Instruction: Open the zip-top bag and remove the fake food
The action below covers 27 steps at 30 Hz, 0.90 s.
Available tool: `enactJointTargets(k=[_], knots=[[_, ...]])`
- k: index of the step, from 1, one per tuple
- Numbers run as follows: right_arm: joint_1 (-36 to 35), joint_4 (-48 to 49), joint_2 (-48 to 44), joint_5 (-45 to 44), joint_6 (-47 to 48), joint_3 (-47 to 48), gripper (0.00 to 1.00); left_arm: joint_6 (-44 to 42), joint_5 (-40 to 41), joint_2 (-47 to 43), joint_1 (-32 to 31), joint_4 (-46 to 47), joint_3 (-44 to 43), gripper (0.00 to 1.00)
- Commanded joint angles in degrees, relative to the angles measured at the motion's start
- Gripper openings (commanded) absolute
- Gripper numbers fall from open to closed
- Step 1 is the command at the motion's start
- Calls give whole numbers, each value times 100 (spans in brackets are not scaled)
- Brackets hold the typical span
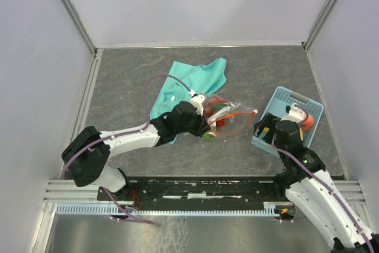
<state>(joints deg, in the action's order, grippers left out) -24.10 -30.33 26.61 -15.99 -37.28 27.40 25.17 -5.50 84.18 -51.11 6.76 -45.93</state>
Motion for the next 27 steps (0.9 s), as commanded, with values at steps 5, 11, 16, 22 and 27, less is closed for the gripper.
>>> enactJointTargets(k=[5,11,16,22,27], knots=[[1,2169,608,3062,322,-325,57,18,-329,-285,10,176,-89,3],[-277,3003,1631,2770,-30,-314,46,105,-464,-307,-26,180,-147,3],[-677,3224,2799,2179,14,-95,46,205,-612,-362,-46,288,-205,3],[-1005,4125,3686,1823,-52,-155,50,400,-1116,-599,-152,679,-185,3],[-1090,4684,4127,1850,-138,-170,52,167,-1236,-884,-166,730,16,51]])
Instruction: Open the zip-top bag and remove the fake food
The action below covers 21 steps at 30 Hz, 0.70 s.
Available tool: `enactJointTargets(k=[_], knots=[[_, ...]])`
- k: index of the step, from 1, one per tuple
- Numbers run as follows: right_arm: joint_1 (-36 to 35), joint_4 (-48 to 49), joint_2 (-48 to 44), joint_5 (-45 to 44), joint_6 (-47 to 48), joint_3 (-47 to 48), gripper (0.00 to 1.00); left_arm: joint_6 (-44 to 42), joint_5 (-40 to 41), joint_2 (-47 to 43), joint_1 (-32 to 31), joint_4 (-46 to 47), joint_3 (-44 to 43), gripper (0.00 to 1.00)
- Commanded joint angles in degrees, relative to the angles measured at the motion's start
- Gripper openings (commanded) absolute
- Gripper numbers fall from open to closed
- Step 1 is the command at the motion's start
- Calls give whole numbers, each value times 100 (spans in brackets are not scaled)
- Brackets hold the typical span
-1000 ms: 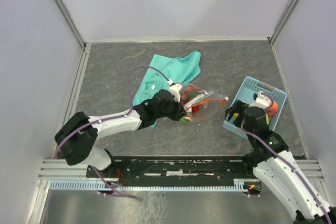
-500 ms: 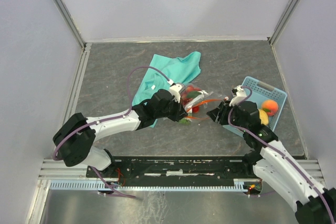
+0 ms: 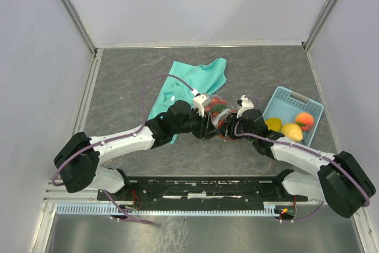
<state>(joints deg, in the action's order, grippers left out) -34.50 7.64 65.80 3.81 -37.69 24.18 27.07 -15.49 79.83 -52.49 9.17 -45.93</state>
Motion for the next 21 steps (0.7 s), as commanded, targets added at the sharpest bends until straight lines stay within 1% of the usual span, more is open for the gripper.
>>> enactJointTargets(k=[1,3,5,6,8,9,11,13,15,17,21], knots=[[-48,975,258,-123,-104,131,52,-120,93,-596,-13,485,153,61],[-46,1090,338,-112,-90,113,52,-234,603,-935,145,510,505,74],[-54,1169,374,-101,-81,109,52,-132,956,-1253,505,493,826,79],[-49,1196,392,-86,-73,121,52,7,1000,-1369,788,501,971,80],[-56,1251,487,-39,-63,169,52,204,789,-1408,1368,504,1150,79],[-45,1294,560,26,-65,199,52,232,618,-1310,1602,471,1160,80],[-49,1384,809,183,-63,290,56,214,376,-910,1920,237,990,80],[-52,1495,1023,344,-63,381,60,102,299,-421,1993,17,745,81],[-64,1618,1183,478,-72,439,62,63,301,36,2002,-4,601,81],[-105,1746,1300,604,-73,508,63,45,226,340,2023,64,540,78],[-206,1852,1521,806,-33,651,64,115,-375,808,2017,373,492,56]])
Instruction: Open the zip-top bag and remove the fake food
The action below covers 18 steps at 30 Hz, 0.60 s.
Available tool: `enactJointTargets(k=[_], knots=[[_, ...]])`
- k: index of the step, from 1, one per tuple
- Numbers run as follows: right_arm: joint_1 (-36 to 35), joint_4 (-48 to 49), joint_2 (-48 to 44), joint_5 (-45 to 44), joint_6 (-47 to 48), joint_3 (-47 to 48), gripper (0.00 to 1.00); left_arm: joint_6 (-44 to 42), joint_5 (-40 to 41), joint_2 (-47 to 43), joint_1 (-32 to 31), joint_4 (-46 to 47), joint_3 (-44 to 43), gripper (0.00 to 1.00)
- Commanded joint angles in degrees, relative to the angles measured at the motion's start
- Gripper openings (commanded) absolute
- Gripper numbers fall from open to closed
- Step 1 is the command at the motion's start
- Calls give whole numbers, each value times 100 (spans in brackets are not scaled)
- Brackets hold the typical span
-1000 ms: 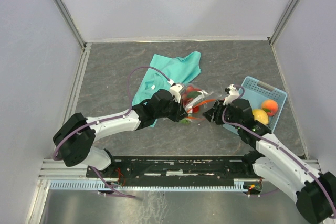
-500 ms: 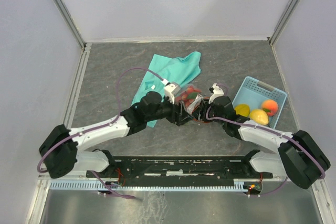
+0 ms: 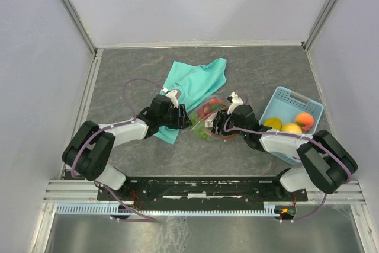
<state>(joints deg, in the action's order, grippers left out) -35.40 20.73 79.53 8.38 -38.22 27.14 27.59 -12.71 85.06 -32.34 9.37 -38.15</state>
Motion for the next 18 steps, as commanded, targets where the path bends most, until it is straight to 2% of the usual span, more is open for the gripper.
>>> enactJointTargets(k=[1,6,11,14,15,18], knots=[[-135,566,222,385,24,393,64,93,-772,378,3,389,-315,50],[-248,793,405,535,-58,417,62,158,-1112,548,-1,468,-346,33],[-387,165,776,252,3,748,64,179,-1327,586,-3,498,-342,28],[-508,100,1124,132,12,892,64,211,-1394,612,-10,540,-309,28],[-544,51,1198,58,15,943,62,214,-1404,609,-7,554,-288,29],[-588,-53,1290,-158,8,972,49,155,-1372,500,-1,482,-225,32]])
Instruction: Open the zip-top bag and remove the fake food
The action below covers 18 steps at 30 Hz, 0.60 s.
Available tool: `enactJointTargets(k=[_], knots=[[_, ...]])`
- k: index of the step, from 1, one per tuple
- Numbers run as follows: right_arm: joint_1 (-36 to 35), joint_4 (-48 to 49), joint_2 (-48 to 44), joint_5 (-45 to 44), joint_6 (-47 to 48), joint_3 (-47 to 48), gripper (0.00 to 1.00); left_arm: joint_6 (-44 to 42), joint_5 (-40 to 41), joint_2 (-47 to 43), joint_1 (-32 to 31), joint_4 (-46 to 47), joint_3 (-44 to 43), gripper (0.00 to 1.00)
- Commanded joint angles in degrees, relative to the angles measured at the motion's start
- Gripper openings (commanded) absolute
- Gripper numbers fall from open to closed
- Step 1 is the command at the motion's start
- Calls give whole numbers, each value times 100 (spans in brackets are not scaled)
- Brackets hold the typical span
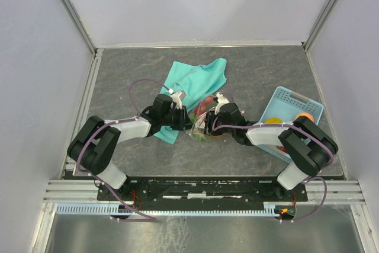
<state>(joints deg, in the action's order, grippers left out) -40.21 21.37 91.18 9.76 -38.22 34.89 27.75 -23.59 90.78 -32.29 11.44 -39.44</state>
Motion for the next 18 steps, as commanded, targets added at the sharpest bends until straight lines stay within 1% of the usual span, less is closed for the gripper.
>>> enactJointTargets(k=[1,2,3,4,5,7,9,12,15,18], knots=[[-108,-136,83,-347,26,169,45,93,-215,-128,-1,195,-79,33],[-110,-172,4,-414,50,97,41,34,-137,-209,-1,106,-67,35],[-104,-186,-102,-491,68,38,35,-28,-37,-306,11,21,-41,37],[-106,-204,-259,-543,86,-59,29,-78,47,-404,18,-50,-7,41],[-106,-248,-418,-608,113,-155,24,-132,151,-515,35,-114,39,49],[-98,-361,-812,-690,166,-309,19,-215,228,-774,59,-177,175,61],[-95,-526,-1165,-749,218,-423,16,-230,305,-1046,68,-209,303,68],[-92,-668,-1507,-791,232,-544,14,-34,289,-1344,66,-127,491,72],[-87,-672,-1571,-752,179,-570,13,358,68,-1440,23,196,727,76],[-91,-552,-1514,-686,76,-599,13,372,324,-1271,-337,72,766,79]])
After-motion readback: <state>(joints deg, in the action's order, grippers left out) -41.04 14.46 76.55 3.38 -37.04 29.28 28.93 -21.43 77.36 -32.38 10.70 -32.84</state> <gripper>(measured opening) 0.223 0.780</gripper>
